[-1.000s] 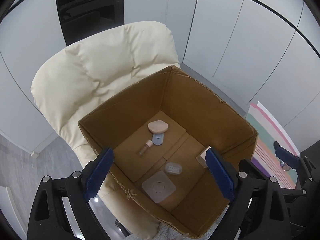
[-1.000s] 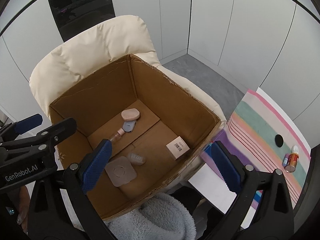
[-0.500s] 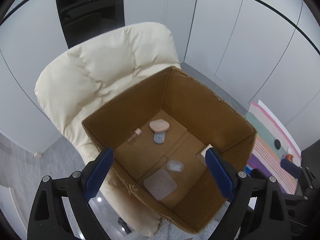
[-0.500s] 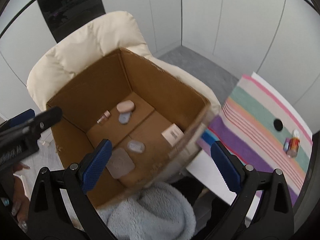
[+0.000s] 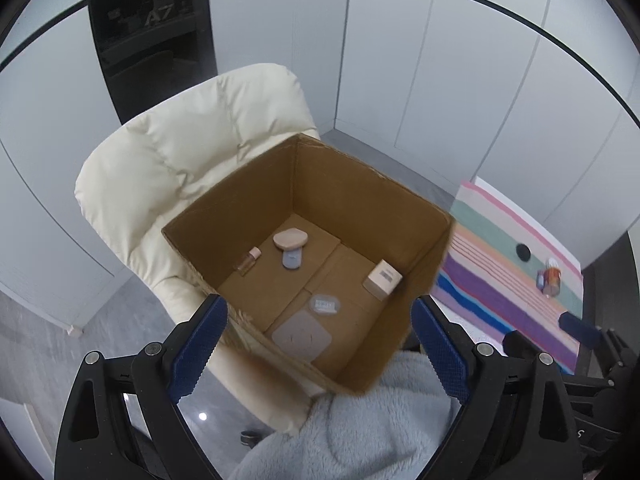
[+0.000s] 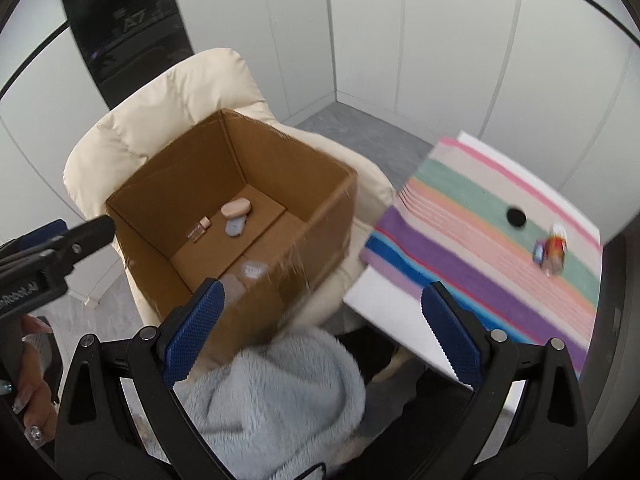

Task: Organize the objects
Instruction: 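Withdraw both open tools from the box back toward the striped table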

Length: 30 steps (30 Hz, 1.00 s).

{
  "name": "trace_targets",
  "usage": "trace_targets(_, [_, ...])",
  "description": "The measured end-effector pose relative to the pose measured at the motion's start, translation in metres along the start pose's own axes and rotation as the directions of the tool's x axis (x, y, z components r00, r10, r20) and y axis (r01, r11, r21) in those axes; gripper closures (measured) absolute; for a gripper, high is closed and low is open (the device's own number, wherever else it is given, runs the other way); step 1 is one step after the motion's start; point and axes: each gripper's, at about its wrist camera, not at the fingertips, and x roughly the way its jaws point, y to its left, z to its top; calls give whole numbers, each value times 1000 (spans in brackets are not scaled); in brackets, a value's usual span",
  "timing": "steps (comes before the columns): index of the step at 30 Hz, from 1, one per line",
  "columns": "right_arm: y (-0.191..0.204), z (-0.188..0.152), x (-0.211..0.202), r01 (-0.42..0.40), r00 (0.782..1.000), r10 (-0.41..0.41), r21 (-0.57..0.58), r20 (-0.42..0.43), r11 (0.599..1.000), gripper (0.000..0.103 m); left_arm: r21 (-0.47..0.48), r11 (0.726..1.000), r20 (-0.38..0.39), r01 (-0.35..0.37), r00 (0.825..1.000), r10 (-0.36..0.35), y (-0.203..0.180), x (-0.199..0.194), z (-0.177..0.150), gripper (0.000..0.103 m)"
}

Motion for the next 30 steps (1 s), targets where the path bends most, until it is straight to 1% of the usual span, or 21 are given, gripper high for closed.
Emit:
trace_targets(3, [-9,-18,-5,-24,1000,24,39,-19,999,2,19,1000,-3,6,1000,-6,-7,-7,-9,9])
trace_targets(6, [-15,-30,-15,-3,1000,4,41,-10,999,2,40,999,6,11,1000,-11,-18,-14,-12,9])
trace_targets(9, [-25,-37,-28,5,1000,-5,63,10,998,2,63,998,16,30,999,-31,-31,-21,-13,9])
trace_targets(14, [-46,-45,-45,51,998,-54,108,25,993,2,119,991,24,68,997,-71,-58,-26,-12,9])
trace_targets(21, [-87,-61,-74,122,989,-137,211,56,970,2,213,969,16,127,991,-133,-103,-29,-18,9])
trace_targets(30, [-146,-91,-97,212,972,-235,338,27,917,2,311,927,-32,212,977,-213,-160,-23,-28,9])
